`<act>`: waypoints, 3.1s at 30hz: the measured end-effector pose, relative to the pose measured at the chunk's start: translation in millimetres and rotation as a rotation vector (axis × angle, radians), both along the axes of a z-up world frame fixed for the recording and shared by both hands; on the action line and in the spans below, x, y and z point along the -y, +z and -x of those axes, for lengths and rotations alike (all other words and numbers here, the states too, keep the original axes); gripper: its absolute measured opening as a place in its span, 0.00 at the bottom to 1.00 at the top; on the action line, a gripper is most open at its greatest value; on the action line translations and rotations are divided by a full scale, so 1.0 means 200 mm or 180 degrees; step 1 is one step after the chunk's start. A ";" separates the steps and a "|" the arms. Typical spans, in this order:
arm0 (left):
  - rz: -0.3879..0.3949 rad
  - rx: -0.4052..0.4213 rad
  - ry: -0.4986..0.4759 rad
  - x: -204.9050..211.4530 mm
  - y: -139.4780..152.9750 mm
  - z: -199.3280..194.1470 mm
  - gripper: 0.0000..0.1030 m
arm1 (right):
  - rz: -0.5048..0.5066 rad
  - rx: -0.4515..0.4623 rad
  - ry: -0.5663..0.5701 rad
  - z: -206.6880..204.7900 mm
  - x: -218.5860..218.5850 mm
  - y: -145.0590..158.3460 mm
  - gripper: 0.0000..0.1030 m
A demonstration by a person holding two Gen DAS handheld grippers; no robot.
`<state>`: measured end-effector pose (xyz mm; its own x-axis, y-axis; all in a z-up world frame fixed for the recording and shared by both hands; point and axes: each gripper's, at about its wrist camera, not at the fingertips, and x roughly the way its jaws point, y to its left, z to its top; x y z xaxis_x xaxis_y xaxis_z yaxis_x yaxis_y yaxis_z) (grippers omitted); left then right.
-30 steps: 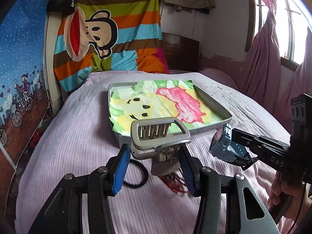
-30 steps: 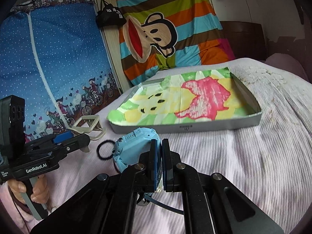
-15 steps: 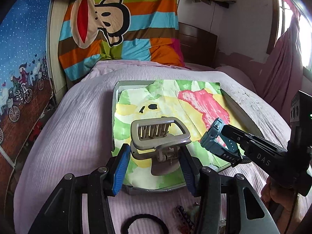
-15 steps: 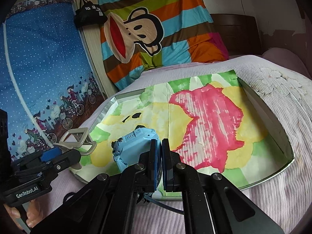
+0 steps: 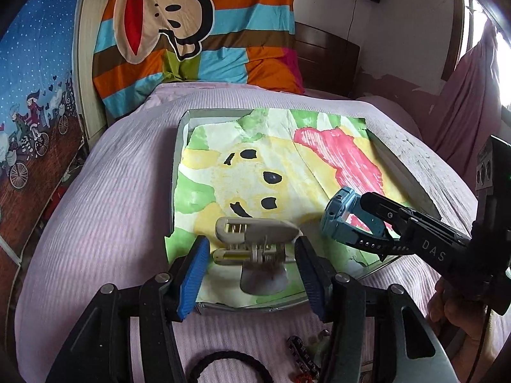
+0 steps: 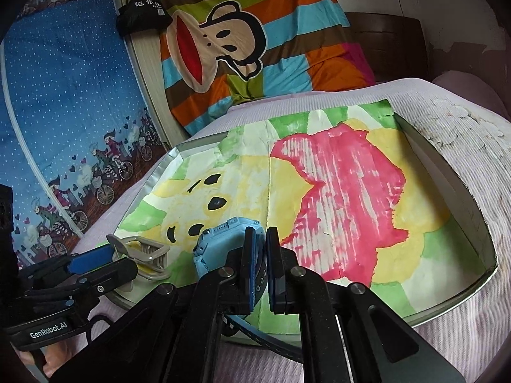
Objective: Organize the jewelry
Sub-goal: 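Carry the claw clip and smartwatch into the grey tray and release both, then withdraw both tools from the tray back toward the remaining jewelry, then grasp the black hair tie with the left tool and drop it in the tray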
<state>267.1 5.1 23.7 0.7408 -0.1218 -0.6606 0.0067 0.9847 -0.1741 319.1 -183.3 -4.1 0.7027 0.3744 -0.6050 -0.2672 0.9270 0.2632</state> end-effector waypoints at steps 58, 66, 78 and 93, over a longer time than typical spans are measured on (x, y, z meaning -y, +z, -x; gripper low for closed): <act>-0.0269 0.0432 0.0073 -0.04 -0.05 0.81 1.00 | 0.0398 0.0806 0.0290 1.10 0.20 0.07 0.99; -0.0258 0.0162 -0.0063 -0.02 -0.12 0.69 0.82 | 0.0488 0.0399 0.0458 0.99 0.16 -0.04 0.64; -0.0317 -0.0034 -0.0088 -0.01 -0.18 0.54 0.65 | 0.0578 0.0018 0.0532 0.85 0.14 -0.14 0.34; -0.0301 -0.0079 -0.0213 0.02 -0.22 0.49 0.25 | 0.0655 -0.0151 0.0930 0.83 0.00 -0.20 0.13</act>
<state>168.6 1.0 -19.4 0.7164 -0.1067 -0.6895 0.0698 0.9942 -0.0813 153.4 -183.2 -43.2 0.5533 0.4223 -0.7180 -0.5208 0.8481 0.0976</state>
